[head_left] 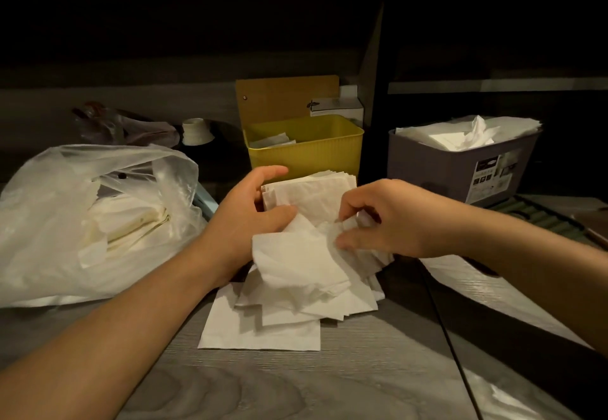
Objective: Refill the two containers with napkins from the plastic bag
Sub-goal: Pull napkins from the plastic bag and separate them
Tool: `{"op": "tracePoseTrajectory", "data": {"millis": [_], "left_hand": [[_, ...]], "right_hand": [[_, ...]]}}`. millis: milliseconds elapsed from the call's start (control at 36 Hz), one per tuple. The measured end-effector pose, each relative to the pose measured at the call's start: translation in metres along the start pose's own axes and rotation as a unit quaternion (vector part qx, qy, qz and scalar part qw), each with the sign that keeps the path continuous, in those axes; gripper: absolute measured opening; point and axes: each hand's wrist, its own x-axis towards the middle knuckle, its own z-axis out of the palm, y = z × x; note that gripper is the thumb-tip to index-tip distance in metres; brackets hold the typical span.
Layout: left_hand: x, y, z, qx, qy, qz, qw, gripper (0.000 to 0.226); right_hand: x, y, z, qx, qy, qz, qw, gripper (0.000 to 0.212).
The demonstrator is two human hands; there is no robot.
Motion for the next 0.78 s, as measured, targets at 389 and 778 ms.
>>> {"op": "tracePoseTrajectory", "data": {"millis": [389,778], "left_hand": [[0.0,0.0,0.002,0.073,0.001,0.028,0.997,0.05],[0.005,-0.002,0.002,-0.014,-0.012,0.019,1.0,0.048]], "right_hand": [[-0.001,0.0,-0.004,0.175,-0.03,0.009,0.984,0.014],[0.007,0.009,0.009,0.499,0.079,-0.026,0.863,0.024]]}}
